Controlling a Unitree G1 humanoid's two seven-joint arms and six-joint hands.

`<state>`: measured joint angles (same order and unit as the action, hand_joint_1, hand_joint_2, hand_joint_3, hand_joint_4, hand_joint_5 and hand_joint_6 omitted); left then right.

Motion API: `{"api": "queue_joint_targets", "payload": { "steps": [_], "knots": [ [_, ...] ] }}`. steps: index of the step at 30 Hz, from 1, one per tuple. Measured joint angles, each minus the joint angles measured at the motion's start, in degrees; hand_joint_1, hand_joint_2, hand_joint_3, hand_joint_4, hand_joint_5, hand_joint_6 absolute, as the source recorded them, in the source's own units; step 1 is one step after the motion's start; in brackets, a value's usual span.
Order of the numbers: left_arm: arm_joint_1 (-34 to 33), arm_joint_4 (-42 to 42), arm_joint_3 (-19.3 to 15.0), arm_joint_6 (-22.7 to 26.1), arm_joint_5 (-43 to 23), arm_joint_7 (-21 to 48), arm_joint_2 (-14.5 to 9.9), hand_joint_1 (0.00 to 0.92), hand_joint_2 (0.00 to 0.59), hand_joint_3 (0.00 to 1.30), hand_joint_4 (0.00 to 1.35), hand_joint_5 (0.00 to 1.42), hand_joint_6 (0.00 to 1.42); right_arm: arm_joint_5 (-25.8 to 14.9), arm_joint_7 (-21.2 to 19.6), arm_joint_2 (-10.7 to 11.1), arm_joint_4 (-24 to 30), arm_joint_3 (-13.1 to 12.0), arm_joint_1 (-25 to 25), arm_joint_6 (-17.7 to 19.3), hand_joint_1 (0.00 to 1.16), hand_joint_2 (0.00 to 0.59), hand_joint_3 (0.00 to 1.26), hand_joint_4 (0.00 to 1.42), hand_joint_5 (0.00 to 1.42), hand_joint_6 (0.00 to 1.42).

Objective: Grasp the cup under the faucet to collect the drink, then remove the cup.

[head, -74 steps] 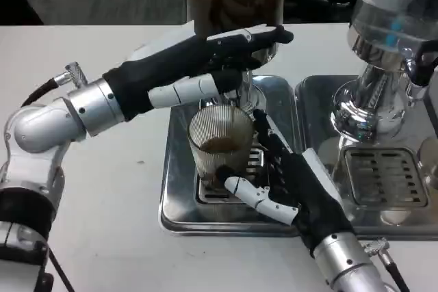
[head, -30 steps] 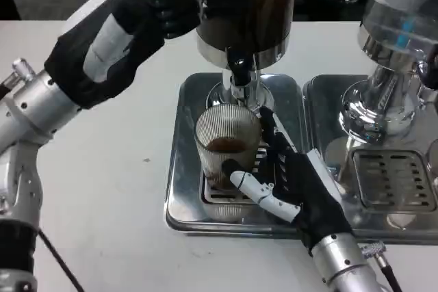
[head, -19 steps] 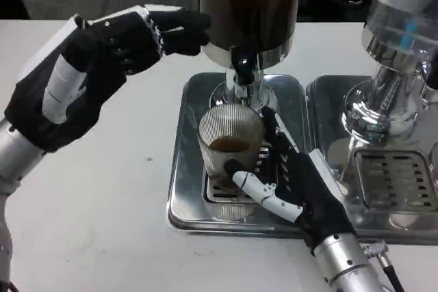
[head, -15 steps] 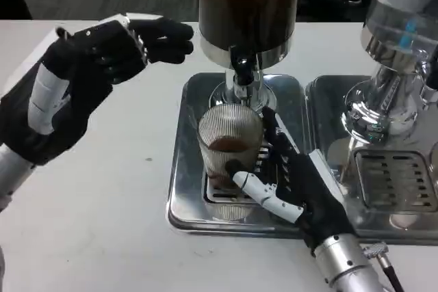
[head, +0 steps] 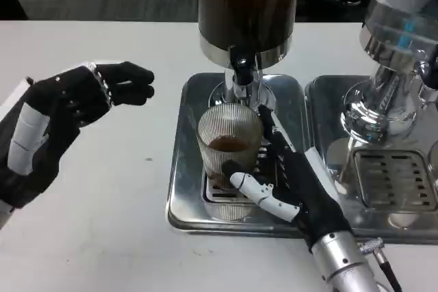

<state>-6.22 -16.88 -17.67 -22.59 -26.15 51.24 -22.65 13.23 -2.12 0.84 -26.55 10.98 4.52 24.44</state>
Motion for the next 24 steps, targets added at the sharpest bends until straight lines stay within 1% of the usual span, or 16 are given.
{"api": "queue_joint_targets", "payload": {
  "steps": [4, 7, 11, 14, 17, 21, 24],
  "knots": [
    [1.2, -1.0, -0.4, -0.6, 0.1, -0.6, -0.2, 0.000, 0.102, 0.48, 0.36, 0.37, 0.34, 1.2, -1.1, 0.0, -1.3, 0.1, 1.0, 0.3, 0.56, 0.197, 0.00, 0.00, 0.00, 0.00],
    [1.3, -1.6, -0.5, -1.0, 0.4, -1.0, -0.7, 0.000, 0.103, 0.48, 0.36, 0.38, 0.35, 1.9, -1.8, 0.0, -2.3, 0.1, 1.8, 0.7, 0.59, 0.194, 0.00, 0.00, 0.00, 0.00],
    [1.3, -2.5, -0.5, -1.1, 1.6, -1.3, -1.0, 0.000, 0.105, 0.49, 0.37, 0.38, 0.35, 3.5, -3.9, 0.0, -3.9, 0.0, 3.2, 1.0, 0.60, 0.190, 0.00, 0.00, 0.00, 0.00],
    [1.3, -3.1, -0.5, -1.1, 1.8, -1.4, -1.1, 0.000, 0.106, 0.50, 0.38, 0.38, 0.35, 4.2, -4.7, 0.1, -5.0, 0.1, 4.6, 1.1, 0.64, 0.175, 0.00, 0.00, 0.00, 0.00],
    [1.3, -3.8, -0.7, -1.5, 1.8, -1.5, -1.1, 0.000, 0.112, 0.51, 0.39, 0.39, 0.36, 5.0, -5.5, 0.2, -7.0, 0.2, 6.5, 1.3, 0.68, 0.174, 0.00, 0.00, 0.00, 0.04],
    [1.3, -4.2, -0.8, -1.6, 1.9, -1.6, -1.1, 0.000, 0.114, 0.52, 0.40, 0.40, 0.37, 5.5, -5.7, 0.5, -9.1, 0.6, 7.9, 1.4, 0.70, 0.178, 0.00, 0.00, 0.00, 0.07],
    [1.5, -4.3, -0.8, -1.6, 1.9, -1.7, -1.1, 0.000, 0.114, 0.52, 0.40, 0.40, 0.37, 5.8, -6.2, 0.8, -9.7, 0.8, 8.7, 1.4, 0.72, 0.171, 0.00, 0.00, 0.00, 0.08]
  ]
}}
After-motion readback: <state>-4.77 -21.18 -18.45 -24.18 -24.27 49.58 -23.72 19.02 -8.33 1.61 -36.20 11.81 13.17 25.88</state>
